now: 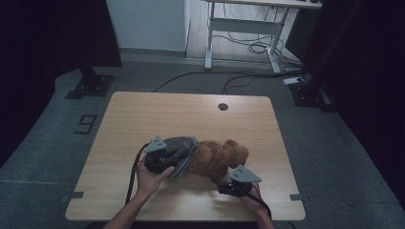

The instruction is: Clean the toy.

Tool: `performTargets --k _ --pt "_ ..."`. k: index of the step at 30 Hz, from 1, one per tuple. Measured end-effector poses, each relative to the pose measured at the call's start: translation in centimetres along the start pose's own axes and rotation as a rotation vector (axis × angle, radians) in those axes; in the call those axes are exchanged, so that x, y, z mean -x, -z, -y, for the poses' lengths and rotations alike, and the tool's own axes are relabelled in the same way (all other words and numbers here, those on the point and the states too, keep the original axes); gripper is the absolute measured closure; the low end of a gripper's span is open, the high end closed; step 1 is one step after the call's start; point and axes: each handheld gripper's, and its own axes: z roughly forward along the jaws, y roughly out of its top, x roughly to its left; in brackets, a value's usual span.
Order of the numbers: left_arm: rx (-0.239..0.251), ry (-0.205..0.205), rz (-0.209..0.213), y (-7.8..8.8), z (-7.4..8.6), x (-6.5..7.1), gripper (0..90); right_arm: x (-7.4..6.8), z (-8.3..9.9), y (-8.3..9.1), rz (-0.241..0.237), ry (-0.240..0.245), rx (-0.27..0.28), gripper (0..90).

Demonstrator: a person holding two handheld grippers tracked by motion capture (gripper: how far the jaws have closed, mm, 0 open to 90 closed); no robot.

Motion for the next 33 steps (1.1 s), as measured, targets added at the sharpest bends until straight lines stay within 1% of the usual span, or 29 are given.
performTargets --k 1,2,3,4,5,6,7,8,9,10,11,12,13,14,16,17,18,19,22,24,26,29,31,33 --pt "0.011 -0.011 0.003 0.0 -0.6 0.5 75.9 0.5 -0.2 0.5 -0.006 -0.047 0.032 23.4" --pt "0.020 -0.023 0.010 0.0 -1.3 1.0 75.9 0.5 -0.2 0.5 -0.006 -0.047 0.032 23.4" --pt "0.027 -0.037 0.017 -0.3 -2.1 1.7 75.8 0.7 -0.2 0.6 -0.007 -0.066 0.046 24.3" --pt "0.032 -0.051 0.022 -0.6 -2.8 2.3 75.4 0.7 -0.3 0.6 -0.002 -0.067 0.045 24.5" --pt "0.021 -0.075 0.040 -1.5 -3.8 3.3 75.0 0.6 -0.3 0.5 0.002 -0.056 0.026 24.5" --pt "0.021 -0.075 0.040 -1.5 -3.8 3.3 74.8 0.6 -0.3 0.5 0.002 -0.056 0.026 24.5" --pt "0.011 -0.090 0.047 -2.2 -4.4 3.9 74.8 0.5 -0.2 0.2 0.002 -0.051 0.019 25.1" --pt "0.000 -0.099 0.056 -2.9 -4.9 4.4 74.5 0.3 -0.1 -0.2 0.011 -0.035 -0.004 27.8" --pt "-0.016 -0.101 0.067 -3.7 -5.4 4.8 74.5 0.3 -0.1 -0.2 0.011 -0.035 -0.004 27.8" --pt "-0.037 -0.105 0.074 -4.5 -5.8 5.1 74.5 0.2 -0.1 -0.3 0.007 -0.033 -0.006 30.5" --pt "-0.083 -0.112 0.080 -6.3 -6.1 5.8 74.5 0.1 -0.2 -0.5 0.008 -0.038 -0.008 33.0" --pt "-0.083 -0.112 0.080 -6.3 -6.1 5.8 74.5 0.1 -0.2 -0.5 0.008 -0.038 -0.008 33.0" --pt "-0.107 -0.115 0.081 -7.1 -6.0 6.1 74.5 0.0 -0.2 -0.5 0.012 -0.039 -0.009 34.0" --pt "-0.131 -0.118 0.076 -7.9 -5.7 6.4 74.5 0.1 -0.3 -0.5 0.018 -0.052 -0.010 36.2" --pt "-0.172 -0.119 0.075 -9.2 -4.8 6.5 74.5 0.2 -0.3 -0.5 0.020 -0.056 -0.013 37.6" --pt "-0.184 -0.120 0.062 -9.7 -4.0 6.4 74.6 0.2 -0.3 -0.6 0.024 -0.063 -0.026 40.9" --pt "-0.184 -0.120 0.062 -9.7 -4.0 6.4 74.6 0.2 -0.3 -0.6 0.024 -0.063 -0.026 40.9" --pt "-0.180 -0.116 0.057 -9.8 -3.6 6.3 74.6 0.3 -0.2 -0.7 0.029 -0.067 -0.038 42.7" --pt "-0.165 -0.125 0.028 -9.3 -3.2 6.1 74.8 0.3 -0.2 -0.9 0.045 -0.078 -0.058 49.2" --pt "-0.158 -0.136 0.009 -8.8 -3.0 5.9 74.9 0.2 -0.3 -1.0 0.057 -0.074 -0.069 53.4" --pt "-0.156 -0.142 -0.003 -8.2 -2.7 5.6 75.0 0.0 -0.3 -1.1 0.069 -0.058 -0.081 58.3" --pt "-0.141 -0.139 -0.020 -6.9 -2.2 4.8 75.0 -0.1 -0.1 -1.2 0.079 -0.052 -0.098 63.7" --pt "-0.120 -0.135 -0.036 -5.7 -1.9 4.3 74.9 0.0 0.0 -1.3 0.074 -0.058 -0.108 66.9" --pt "-0.096 -0.134 -0.058 -4.4 -1.7 3.7 74.8 0.0 0.0 -1.3 0.076 -0.064 -0.111 67.5"
